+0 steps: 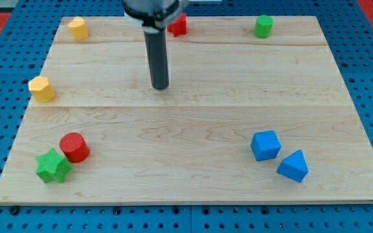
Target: Point your arm towards the bottom left of the board
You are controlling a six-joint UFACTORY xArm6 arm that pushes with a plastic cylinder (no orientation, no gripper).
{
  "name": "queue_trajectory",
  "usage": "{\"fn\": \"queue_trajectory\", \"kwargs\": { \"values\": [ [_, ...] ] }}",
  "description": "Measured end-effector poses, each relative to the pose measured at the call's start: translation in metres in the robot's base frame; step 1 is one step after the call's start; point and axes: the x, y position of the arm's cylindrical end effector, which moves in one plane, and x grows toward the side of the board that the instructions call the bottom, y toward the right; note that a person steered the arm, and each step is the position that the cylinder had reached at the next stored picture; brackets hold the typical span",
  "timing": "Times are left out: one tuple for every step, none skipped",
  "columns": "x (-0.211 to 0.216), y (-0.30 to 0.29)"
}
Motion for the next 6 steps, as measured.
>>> {"fn": "queue_trajectory", "kwargs": {
  "values": [
    [0.061, -0.003],
    [0.061, -0.078],
    [0.06, -0.154],
    [0.045, -0.168],
    [0.098, -0.192],
    [0.136, -0.226]
  ]
}}
